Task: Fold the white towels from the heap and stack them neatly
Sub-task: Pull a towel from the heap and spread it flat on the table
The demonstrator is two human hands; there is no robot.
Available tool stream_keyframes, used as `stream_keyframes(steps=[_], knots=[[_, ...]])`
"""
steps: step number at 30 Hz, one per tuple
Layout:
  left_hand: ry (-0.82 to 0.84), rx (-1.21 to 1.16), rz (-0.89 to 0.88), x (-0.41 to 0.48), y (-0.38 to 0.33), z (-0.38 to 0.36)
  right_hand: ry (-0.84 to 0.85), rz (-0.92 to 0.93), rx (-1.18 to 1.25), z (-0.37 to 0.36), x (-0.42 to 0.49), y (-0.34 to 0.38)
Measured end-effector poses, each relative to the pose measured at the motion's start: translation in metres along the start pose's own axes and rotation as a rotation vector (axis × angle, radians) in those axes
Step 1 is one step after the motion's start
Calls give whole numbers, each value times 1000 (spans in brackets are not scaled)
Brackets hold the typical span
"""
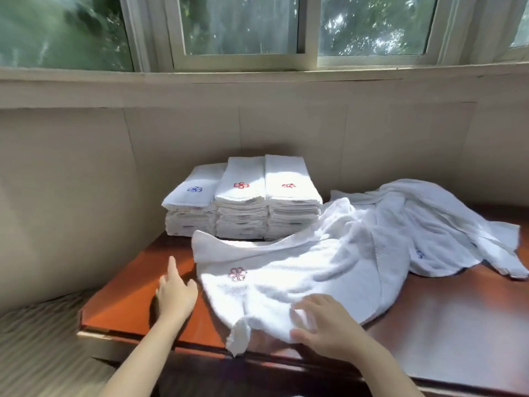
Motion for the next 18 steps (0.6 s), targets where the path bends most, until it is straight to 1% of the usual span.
stream_keyframes(steps=[1,2,4,5,7,8,10,11,12,13,15,16,17,18], knots=[[2,-53,16,4,5,5,49,16,-50,-4,3,4],[40,-43,4,6,7,7,74,25,-82,-6,5,9],[134,89,-72,5,8,5,51,40,-115,-9,9,19],[155,177,-113,2,8,3,26,51,-138,-8,11,23],[125,254,-161,-5,7,-5,0,67,-192,-9,12,30],[82,223,-163,-9,3,-8,-5,77,-207,-10,13,34],[-27,44,-170,-15,-12,-12,-1,97,-218,-12,13,45],[-44,-28,-198,-18,-22,-15,10,108,-216,-13,13,52],[-4,-50,-254,-20,-34,-19,26,122,-200,-13,13,58],[100,-22,-319,-23,-47,-25,44,134,-163,-13,12,63],[430,147,-393,-30,-67,-40,66,164,-15,-10,10,68],[560,267,-400,-33,-72,-48,62,167,88,-7,8,67],[624,372,-394,-34,-72,-54,46,145,178,-3,8,62],[634,437,-380,-34,-70,-59,10,95,218,1,8,54]])
Point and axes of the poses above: each hand's wrist, its own x-axis towards the middle knuckle, its own z-axis out of the back of the hand, y = z × x, the point moved 2 cm from there along x, towards the middle knuckle, and after that the axes turned 9 degrees about -z, right-handed, at the moved point
